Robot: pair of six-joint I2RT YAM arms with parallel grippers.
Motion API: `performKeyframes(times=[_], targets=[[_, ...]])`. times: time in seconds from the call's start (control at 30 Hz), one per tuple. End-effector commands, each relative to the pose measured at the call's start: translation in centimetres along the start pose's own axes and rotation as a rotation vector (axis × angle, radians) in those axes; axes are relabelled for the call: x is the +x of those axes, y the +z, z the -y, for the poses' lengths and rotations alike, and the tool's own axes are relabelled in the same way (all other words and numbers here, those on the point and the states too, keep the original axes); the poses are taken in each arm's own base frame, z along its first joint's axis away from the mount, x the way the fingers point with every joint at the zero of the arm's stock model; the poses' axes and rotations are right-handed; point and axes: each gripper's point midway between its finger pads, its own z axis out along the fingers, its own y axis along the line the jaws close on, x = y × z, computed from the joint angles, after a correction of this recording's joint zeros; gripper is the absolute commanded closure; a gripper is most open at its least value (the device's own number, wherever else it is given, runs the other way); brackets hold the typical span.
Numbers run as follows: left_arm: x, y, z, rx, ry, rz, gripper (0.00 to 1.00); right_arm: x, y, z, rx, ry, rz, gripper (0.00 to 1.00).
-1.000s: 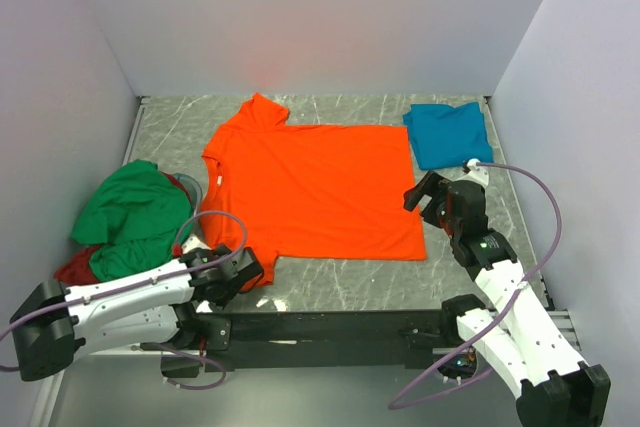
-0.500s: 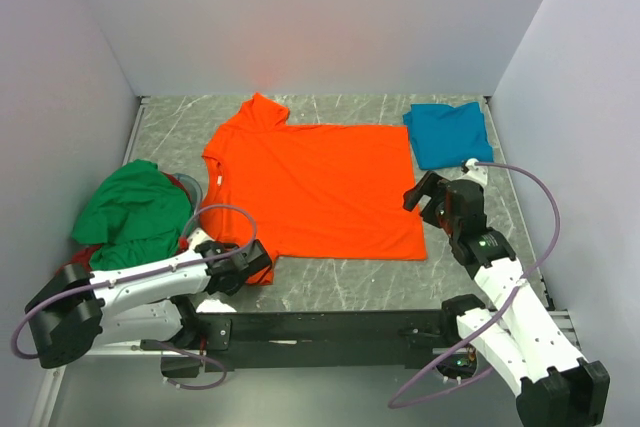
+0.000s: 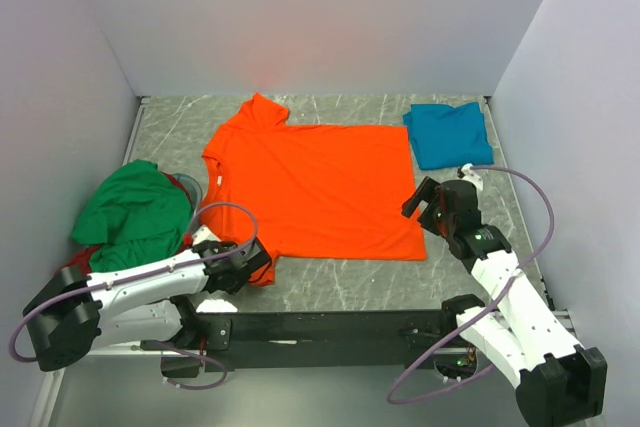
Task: Fold and stack the t-shirts
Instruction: Fold the tshirt
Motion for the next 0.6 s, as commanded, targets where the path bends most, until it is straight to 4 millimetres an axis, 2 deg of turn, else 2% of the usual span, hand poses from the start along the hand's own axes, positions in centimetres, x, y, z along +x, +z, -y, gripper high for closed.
performKeyframes(times=[0.0,0.1,0.2,0.4,0.57], targets=[[0.0,-1.2,0.6,0.027,0.026,-0.029,0.99,1.8,-0.5,1.5,0.071,0.027,-0.079,0.03],[-0.2,-1.5,0.6,0.048,0.045,-0.031,0.99,3.9,-0.2,3.9,0.146,0.045,-0.107,0.04],[-0.4,-1.7,1.0,0.077,0.058,-0.025,0.99,5.0,-0.2,4.9,0.178,0.067,-0.129,0.05],[-0.8,-2.1,1.0,0.083,0.075,-0.014,0.99,6.8,0.0,5.4,0.187,0.108,-0.170,0.09],[-1.0,-2.1,0.9,0.084,0.081,-0.005,0.99,7.6,0.3,5.7,0.185,0.113,-0.192,0.21]])
